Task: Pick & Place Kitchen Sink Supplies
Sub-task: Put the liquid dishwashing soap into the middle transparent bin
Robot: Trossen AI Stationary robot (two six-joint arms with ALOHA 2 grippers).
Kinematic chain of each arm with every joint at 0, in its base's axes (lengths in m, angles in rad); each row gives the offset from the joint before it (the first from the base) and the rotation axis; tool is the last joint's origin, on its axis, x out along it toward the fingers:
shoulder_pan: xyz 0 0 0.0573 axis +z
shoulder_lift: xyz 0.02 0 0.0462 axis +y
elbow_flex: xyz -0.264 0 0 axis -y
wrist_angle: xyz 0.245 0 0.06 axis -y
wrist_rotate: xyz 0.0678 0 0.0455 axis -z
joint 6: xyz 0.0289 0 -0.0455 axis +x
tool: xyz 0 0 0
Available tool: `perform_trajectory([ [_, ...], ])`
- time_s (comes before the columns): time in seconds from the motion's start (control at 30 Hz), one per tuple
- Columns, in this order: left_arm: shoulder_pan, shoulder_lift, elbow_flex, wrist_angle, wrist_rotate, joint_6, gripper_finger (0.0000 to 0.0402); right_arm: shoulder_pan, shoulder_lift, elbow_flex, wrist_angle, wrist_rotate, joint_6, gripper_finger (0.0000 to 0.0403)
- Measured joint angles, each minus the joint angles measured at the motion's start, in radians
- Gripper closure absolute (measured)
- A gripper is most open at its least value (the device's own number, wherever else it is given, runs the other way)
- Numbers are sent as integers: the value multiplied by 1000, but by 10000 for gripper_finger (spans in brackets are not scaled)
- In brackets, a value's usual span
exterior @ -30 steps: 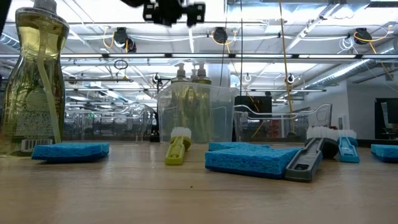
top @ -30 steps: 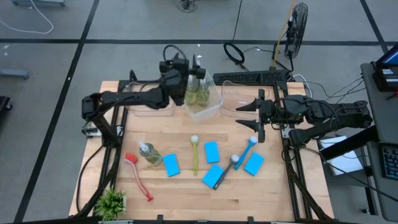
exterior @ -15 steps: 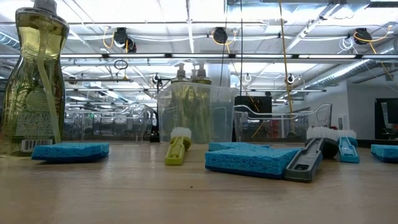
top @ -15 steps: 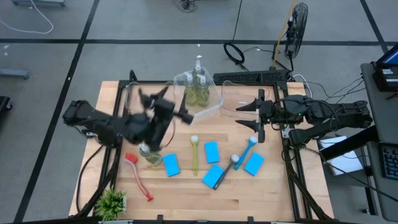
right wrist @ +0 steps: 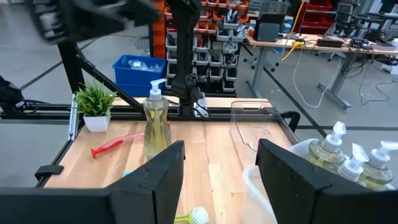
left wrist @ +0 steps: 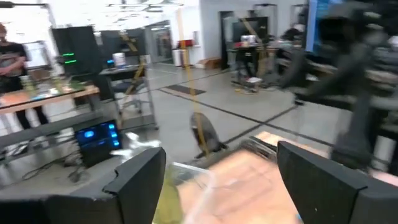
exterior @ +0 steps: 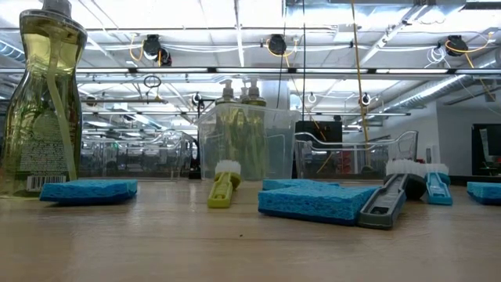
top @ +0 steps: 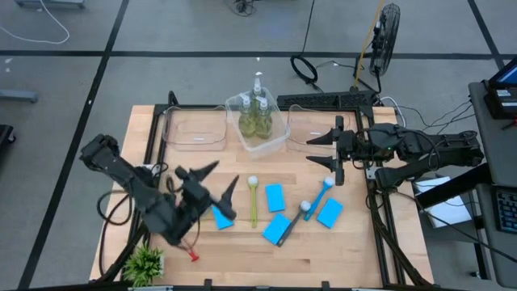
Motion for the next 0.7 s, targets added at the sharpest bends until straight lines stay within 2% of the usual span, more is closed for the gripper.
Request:
perform_trajectory([
  [0.13, -59, 13, 0, -48, -2, -178, 101, 0, 0, 0, 0, 0, -4, 211],
  [0.33, -148, 15, 0, -58, -1, -297, 131, 0, 0, 0, -1, 0, -10, 211],
  [0.47, -178, 17, 0, -65, -1, -336, 154, 0, 0, 0, 0, 0, -10, 211],
  [0.7, -165, 61, 0, -94, -1, -369, 186, 0, 0, 0, -1, 0, -9, 211],
])
